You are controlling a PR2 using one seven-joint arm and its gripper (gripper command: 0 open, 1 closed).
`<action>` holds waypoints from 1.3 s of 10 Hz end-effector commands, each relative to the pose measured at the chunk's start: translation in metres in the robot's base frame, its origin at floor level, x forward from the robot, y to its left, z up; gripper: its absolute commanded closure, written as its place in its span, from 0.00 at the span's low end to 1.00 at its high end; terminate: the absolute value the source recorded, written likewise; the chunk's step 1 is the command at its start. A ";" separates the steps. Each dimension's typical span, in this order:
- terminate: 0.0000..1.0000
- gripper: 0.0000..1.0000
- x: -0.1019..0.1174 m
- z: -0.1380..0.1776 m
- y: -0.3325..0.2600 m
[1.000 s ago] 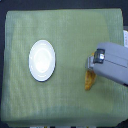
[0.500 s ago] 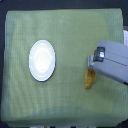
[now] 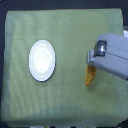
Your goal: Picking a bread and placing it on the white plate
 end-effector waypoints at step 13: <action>0.00 1.00 0.055 0.049 0.323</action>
